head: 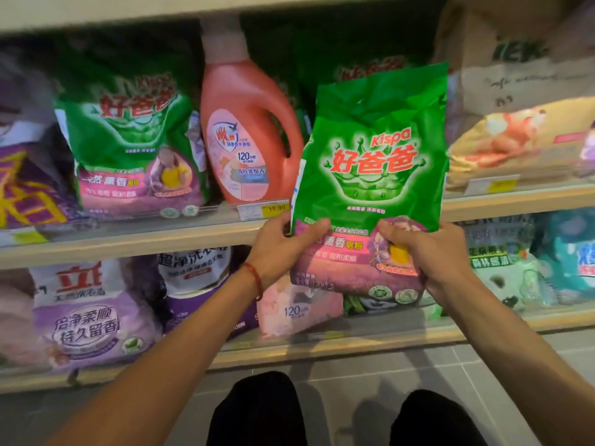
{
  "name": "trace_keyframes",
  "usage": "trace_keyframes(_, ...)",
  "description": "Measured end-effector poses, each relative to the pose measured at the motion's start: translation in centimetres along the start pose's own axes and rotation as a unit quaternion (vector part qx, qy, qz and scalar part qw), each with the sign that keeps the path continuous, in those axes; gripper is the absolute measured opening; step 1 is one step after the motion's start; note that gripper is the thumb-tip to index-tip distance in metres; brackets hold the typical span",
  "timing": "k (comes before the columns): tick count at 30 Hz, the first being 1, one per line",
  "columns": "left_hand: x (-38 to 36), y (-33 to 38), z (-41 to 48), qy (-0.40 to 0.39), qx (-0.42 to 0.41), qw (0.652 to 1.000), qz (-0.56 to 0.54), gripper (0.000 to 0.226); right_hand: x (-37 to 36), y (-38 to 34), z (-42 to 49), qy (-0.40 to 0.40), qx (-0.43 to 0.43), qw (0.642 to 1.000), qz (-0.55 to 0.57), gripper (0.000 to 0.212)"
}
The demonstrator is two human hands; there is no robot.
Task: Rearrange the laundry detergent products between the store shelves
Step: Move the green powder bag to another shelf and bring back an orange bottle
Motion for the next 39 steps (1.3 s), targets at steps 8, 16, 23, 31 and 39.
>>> trace_keyframes(8,0.0,3.5,1.6,0.140,-0.010,0.989,0.038,0.030,1.6,-1.9,0.3,0.004,-0.030,0.999,0.018,0.041)
trace_keyframes(16,1.3,7.6,3.4,0.321,-0.047,0.932,0.163,0.053,2.5,-1.5,2.0,-0.003,-0.047,0.999,-0.005,0.042)
trace_keyframes(23,1.2,8.8,7.3,0.217,-0.066,0.974,0.006,0.025,2.4,-2.2,1.5,0.003,-0.032,0.999,-0.025,0.034)
trace_keyframes(31,3.4,8.8,7.9,0.187,-0.056,0.980,0.026,0.029,2.3,-3.4,0.5,0.044,-0.013,0.996,-0.072,0.029)
trace_keyframes(39,5.3,9.0,7.8,0.236,-0.065,0.968,0.049,0.032,2.0,-3.3,0.8,0.050,0.014,0.998,-0.047,0.022)
Point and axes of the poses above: each hand's wrist, its own z-axis towards the middle knuckle, its own x-axis out of the back of the hand, y = z × x, the point moved 2 cm from there along z, towards the middle knuckle, and after that the axes turned 15 degrees about -y, right-handed, at the moved point
